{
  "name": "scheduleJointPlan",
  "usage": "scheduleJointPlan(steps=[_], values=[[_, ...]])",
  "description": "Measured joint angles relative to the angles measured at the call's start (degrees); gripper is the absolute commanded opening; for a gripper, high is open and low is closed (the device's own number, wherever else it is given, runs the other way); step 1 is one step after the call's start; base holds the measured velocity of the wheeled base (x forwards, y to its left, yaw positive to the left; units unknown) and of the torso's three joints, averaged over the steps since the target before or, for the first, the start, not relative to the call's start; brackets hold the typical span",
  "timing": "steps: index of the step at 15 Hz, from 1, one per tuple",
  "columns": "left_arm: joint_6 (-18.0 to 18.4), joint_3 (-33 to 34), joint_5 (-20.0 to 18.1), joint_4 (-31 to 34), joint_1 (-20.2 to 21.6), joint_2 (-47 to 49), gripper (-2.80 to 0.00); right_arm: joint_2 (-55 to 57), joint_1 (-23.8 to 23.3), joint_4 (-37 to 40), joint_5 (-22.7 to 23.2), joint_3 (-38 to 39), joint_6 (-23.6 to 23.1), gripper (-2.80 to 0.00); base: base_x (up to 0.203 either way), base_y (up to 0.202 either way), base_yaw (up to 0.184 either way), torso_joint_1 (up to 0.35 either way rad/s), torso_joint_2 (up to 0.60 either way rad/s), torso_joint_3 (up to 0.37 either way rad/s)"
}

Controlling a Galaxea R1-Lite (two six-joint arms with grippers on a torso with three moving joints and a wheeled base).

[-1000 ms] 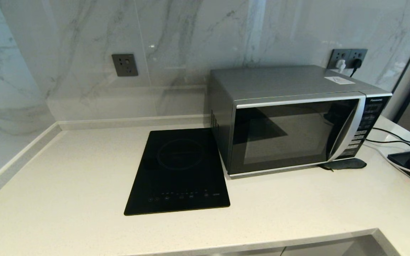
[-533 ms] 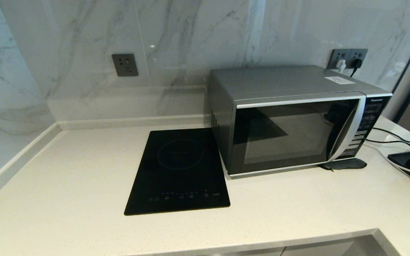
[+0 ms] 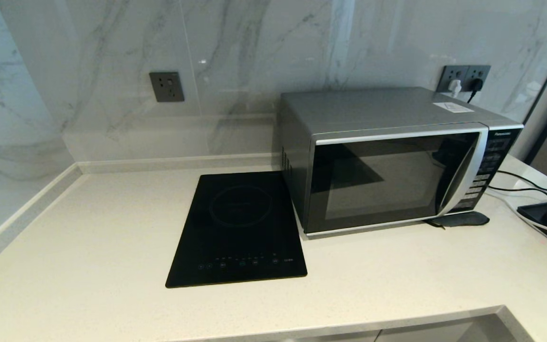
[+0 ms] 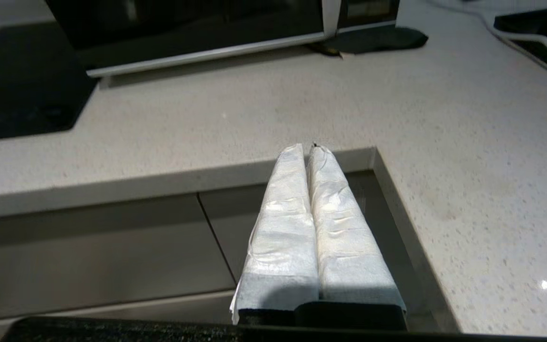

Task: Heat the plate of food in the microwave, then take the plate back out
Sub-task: Open the microwave oven

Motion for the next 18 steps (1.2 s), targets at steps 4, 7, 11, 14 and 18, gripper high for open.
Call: scheduleJointPlan(steps=[4,7,11,14,18], values=[[0.0,0.0,0.0,0.0,0.0,0.0,-2.8,0.0,0.0,-3.9,0.0,1.7,0.6,-2.8,0.0,0.0,0.0,0.0,0.0,0.0],[0.0,0.0,0.0,0.0,0.0,0.0,-2.8,0.0,0.0,-3.9,0.0,1.8,0.6,-2.8,0.0,0.0,0.0,0.0,0.0,0.0],[0.0,0.0,0.0,0.0,0.0,0.0,-2.8,0.0,0.0,-3.9,0.0,1.8,0.6,-2.8,0.0,0.0,0.0,0.0,0.0,0.0],[-0.1,0.0,0.0,0.0,0.0,0.0,-2.8,0.0,0.0,-3.8,0.0,1.8,0.6,-2.8,0.0,0.0,0.0,0.0,0.0,0.0],[-0.1,0.0,0.0,0.0,0.0,0.0,-2.8,0.0,0.0,-3.8,0.0,1.8,0.6,-2.8,0.0,0.0,0.0,0.0,0.0,0.0]])
